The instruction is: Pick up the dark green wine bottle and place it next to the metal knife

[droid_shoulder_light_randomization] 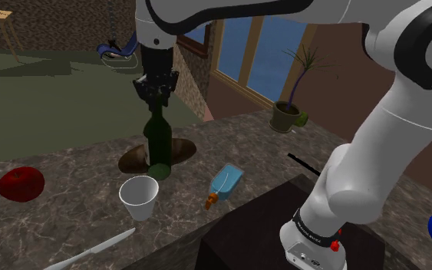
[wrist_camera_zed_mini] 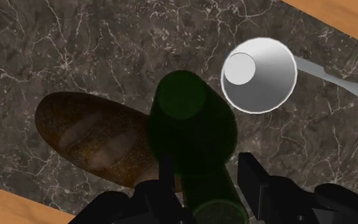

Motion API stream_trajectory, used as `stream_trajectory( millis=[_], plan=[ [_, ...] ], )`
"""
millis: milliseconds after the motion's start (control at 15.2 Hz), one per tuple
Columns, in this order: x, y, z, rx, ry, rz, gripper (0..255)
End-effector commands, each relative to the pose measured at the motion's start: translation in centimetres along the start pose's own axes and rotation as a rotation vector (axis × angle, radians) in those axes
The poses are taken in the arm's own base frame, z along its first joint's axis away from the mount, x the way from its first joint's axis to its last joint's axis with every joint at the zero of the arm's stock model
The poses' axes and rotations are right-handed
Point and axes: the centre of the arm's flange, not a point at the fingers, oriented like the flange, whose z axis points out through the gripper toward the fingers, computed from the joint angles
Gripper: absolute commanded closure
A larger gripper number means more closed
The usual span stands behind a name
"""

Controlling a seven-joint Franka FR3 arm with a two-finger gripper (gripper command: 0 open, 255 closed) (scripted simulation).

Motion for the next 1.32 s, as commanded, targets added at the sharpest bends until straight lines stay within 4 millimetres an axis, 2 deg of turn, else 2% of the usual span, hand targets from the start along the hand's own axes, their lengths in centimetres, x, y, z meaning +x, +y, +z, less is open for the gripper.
stream_trajectory(
  millis=[0, 990, 1254],
  plan=[
    [1.0, -2.6, 0.3, 0.001, 0.0, 0.001, 255],
    [9.0, -20.5, -0.2, 0.001, 0.0, 0.001, 255],
    [8.9, -20.6, 1.9, 0.001, 0.0, 0.001, 255]
  ],
)
